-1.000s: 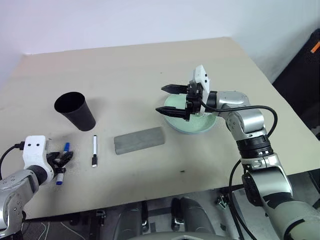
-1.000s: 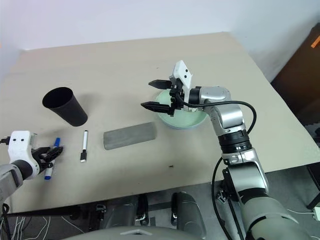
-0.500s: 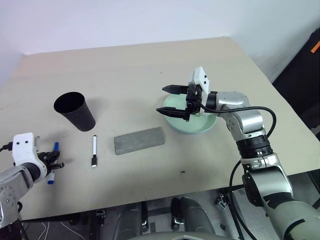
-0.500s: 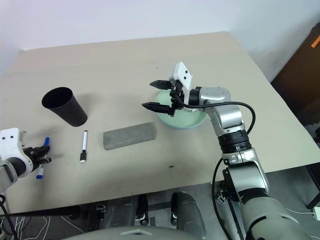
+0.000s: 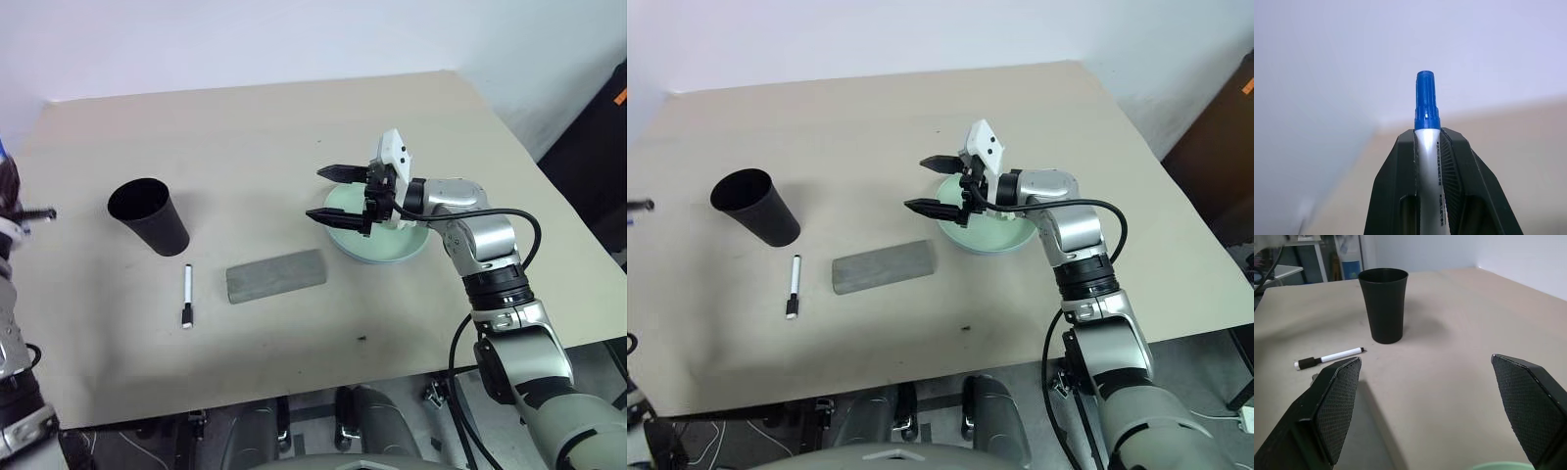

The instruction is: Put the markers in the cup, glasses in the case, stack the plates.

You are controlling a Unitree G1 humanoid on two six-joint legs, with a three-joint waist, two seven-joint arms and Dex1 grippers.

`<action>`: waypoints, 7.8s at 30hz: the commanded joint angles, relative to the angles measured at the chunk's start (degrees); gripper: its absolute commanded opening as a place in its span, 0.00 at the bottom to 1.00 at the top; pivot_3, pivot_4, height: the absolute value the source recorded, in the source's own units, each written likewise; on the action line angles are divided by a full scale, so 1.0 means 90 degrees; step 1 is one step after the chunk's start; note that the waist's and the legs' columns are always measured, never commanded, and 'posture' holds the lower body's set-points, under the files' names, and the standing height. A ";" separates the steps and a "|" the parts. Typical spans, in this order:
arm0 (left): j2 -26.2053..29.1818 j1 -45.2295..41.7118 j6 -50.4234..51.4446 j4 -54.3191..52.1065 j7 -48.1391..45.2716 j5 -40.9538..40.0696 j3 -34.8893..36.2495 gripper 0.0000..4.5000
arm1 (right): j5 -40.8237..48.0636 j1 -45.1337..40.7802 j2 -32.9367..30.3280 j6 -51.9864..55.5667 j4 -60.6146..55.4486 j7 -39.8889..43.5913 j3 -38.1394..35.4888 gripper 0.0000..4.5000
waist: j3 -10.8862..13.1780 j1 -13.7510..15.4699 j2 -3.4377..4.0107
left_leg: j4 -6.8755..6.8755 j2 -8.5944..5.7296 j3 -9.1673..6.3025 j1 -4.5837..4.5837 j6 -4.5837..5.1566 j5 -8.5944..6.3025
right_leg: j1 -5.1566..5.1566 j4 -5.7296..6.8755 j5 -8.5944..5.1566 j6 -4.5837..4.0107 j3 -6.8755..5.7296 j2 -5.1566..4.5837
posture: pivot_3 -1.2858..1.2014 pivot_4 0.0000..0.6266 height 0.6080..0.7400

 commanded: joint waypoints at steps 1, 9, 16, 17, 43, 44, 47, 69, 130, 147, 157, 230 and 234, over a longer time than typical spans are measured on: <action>0.0132 -0.0448 -0.1305 0.0400 -0.0165 0.0254 -0.0270 0.06 | 0.0230 0.0026 0.0054 -0.0040 -0.0369 -0.0130 -0.0229 1.00 | 0.0000 0.0002 0.0000 | 0.0001 0.0000 0.0000 0.0000 0.0004 0.0003 | 0.0000 0.0001 0.0000 0.0000 -0.0001 0.0002 | 0.52 0.24 1.00; -0.0216 -0.1026 -0.2294 0.1185 -0.0927 -0.0131 -0.0997 0.06 | 0.0295 0.0241 -0.0042 0.0120 -0.0779 -0.0411 -0.0243 1.00 | 0.0000 0.0004 -0.0001 | 0.0013 0.0001 0.0002 0.0000 0.0010 0.0006 | 0.0007 0.0005 0.0007 0.0015 -0.0003 0.0007 | 0.52 0.24 1.00; -0.0710 -0.0953 -0.2258 0.1332 -0.1480 -0.0692 -0.1297 0.06 | 0.0353 0.0428 -0.0181 0.0208 -0.1069 -0.0605 -0.0318 1.00 | 0.0002 0.0004 -0.0005 | 0.0021 0.0002 0.0001 0.0000 0.0012 0.0007 | 0.0008 0.0009 0.0007 0.0017 -0.0004 0.0012 | 0.52 0.24 1.00; -0.0787 -0.0941 -0.2271 0.1324 -0.1559 -0.0791 -0.1328 0.06 | 0.0366 0.0450 -0.0202 0.0227 -0.1107 -0.0621 -0.0324 1.00 | 0.0002 0.0007 -0.0005 | 0.0022 0.0002 0.0001 0.0000 0.0012 0.0008 | 0.0009 0.0010 0.0007 0.0018 -0.0004 0.0012 | 0.52 0.24 1.00; -0.1080 -0.0780 -0.2715 0.2288 -0.1618 -0.0593 -0.1593 0.06 | 0.0314 0.0713 -0.0335 0.0038 -0.1392 -0.0921 -0.0423 1.00 | 0.0002 0.0012 -0.0005 | 0.0092 0.0061 -0.0002 -0.0011 0.0014 0.0004 | 0.0015 0.0018 0.0023 0.0020 -0.0004 0.0063 | 0.52 0.24 1.00; -0.1081 -0.0776 -0.2708 0.2287 -0.1623 -0.0595 -0.1601 0.14 | 0.0311 0.0715 -0.0340 0.0025 -0.1390 -0.0924 -0.0424 1.00 | 0.0002 0.0012 -0.0005 | 0.0092 0.0061 -0.0001 -0.0011 0.0014 0.0004 | 0.0015 0.0018 0.0024 0.0017 -0.0004 0.0063 | 0.52 0.24 1.00; -0.1087 -0.0768 -0.2688 0.2280 -0.1612 -0.0600 -0.1620 0.37 | 0.0300 0.0719 -0.0349 -0.0025 -0.1371 -0.0939 -0.0426 1.00 | 0.0002 0.0012 -0.0005 | 0.0092 0.0061 -0.0001 -0.0012 0.0014 0.0004 | 0.0015 0.0017 0.0025 0.0017 -0.0003 0.0063 | 0.52 0.24 1.00; -0.0406 -0.0112 -0.0955 -0.0086 -0.1020 -0.0945 -0.1140 0.98 | 0.0267 0.0503 -0.0253 -0.0380 -0.0807 -0.0700 -0.0317 1.00 | 0.0004 -0.0012 -0.0004 | 0.0091 0.0064 0.0000 -0.0012 0.0013 0.0003 | 0.0013 0.0015 0.0022 0.0022 -0.0003 0.0064 | 0.52 0.24 1.00; -0.2299 0.2118 0.8618 -0.5352 0.2371 -0.0175 -0.2128 0.98 | 0.0324 0.0176 0.0145 -0.0667 -0.0097 0.0240 -0.0115 1.00 | 0.0017 0.0017 0.0012 | 0.0077 0.0070 -0.0001 -0.0024 -0.0006 -0.0011 | 0.0007 -0.0020 0.0029 0.0006 0.0004 0.0070 | 0.52 0.24 1.00; -0.2439 0.1923 0.9531 -0.5411 0.1904 0.0089 -0.1776 0.00 | -0.0045 0.0230 0.0144 -0.1003 0.0097 0.0029 -0.0018 1.00 | 0.0017 -0.0014 0.0014 | 0.0072 0.0071 -0.0001 -0.0017 -0.0007 -0.0011 | 0.0006 -0.0018 0.0041 -0.0016 0.0005 0.0071 | 0.52 0.24 1.00; -0.1743 0.1797 0.7227 -0.5085 0.1169 0.0132 -0.2341 0.00 | -0.0073 0.0174 0.0104 -0.1014 0.0065 0.0077 -0.0042 1.00 | 0.0018 0.0011 0.0014 | 0.0073 0.0072 -0.0003 -0.0018 -0.0008 -0.0010 | 0.0003 -0.0014 0.0043 -0.0020 0.0005 0.0072 | 0.52 0.24 1.00; -0.1507 0.0454 -0.1006 -0.0236 0.0059 0.0019 -0.1649 0.00 | 0.0191 0.0442 -0.0510 -0.0393 -0.0941 -0.0203 -0.0272 1.00 | 0.0022 0.0023 0.0009 | 0.0076 0.0072 0.0007 -0.0032 0.0012 -0.0001 | 0.0000 -0.0022 0.0036 0.0011 0.0000 0.0073 | 0.52 0.24 1.00; -0.1524 0.0468 -0.1005 -0.0216 0.0064 0.0016 -0.1655 0.00 | 0.0170 0.0445 -0.0535 -0.0418 -0.0943 -0.0201 -0.0256 1.00 | 0.0022 0.0021 0.0009 | 0.0077 0.0072 0.0007 -0.0032 0.0012 -0.0001 | 0.0000 -0.0022 0.0036 0.0011 0.0000 0.0073 | 0.52 0.24 1.00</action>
